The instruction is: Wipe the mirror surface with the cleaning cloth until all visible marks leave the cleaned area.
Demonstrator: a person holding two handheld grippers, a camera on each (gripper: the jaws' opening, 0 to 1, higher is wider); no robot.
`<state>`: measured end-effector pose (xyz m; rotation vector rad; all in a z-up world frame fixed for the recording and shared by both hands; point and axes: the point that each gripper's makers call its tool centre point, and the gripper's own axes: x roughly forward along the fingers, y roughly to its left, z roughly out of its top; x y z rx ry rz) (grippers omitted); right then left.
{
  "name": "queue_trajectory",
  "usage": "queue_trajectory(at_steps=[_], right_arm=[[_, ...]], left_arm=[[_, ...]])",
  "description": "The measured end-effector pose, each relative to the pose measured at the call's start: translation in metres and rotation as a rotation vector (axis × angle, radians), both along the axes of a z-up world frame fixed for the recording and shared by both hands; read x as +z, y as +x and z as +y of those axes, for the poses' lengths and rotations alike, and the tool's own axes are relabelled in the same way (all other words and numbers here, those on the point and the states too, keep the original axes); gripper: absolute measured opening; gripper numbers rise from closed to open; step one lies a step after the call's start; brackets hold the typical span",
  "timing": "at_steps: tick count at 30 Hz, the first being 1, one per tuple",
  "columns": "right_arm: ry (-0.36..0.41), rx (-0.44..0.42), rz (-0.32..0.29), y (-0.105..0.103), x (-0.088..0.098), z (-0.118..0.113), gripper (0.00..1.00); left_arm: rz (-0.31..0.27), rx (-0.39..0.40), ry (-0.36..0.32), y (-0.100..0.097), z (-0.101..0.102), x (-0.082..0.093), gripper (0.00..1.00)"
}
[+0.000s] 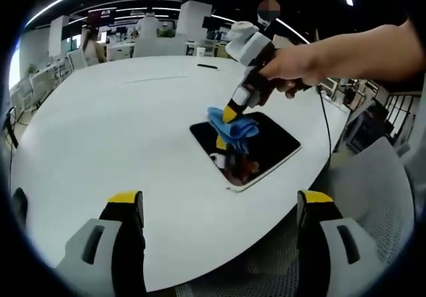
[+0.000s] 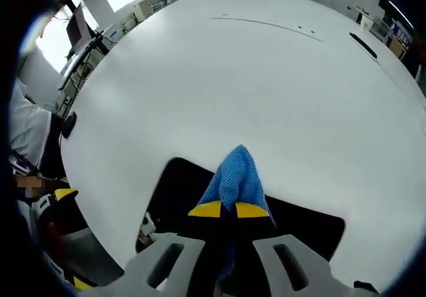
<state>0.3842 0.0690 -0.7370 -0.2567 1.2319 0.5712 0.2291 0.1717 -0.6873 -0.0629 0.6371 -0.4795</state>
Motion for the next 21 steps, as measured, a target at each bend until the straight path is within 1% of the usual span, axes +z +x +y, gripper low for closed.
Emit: queue_trajectory(at_steps=[4, 14, 21], right_arm=[[0.006, -0.005, 0.007, -0.009, 0.002, -0.001, 0.00], [0.012, -0.002, 0.015, -0.027, -0.004, 0.000, 0.00], [0.023, 0.000, 0.015, -0.049, -0.004, -0.001, 0.00]], left_arm=[[0.002, -0.003, 0.004, -0.001, 0.000, -0.001, 0.95], [-0.001, -0.005, 0.009, -0.002, 0.000, 0.000, 0.93], [-0.002, -0.008, 0.013, -0.001, 0.001, -0.001, 0.93]])
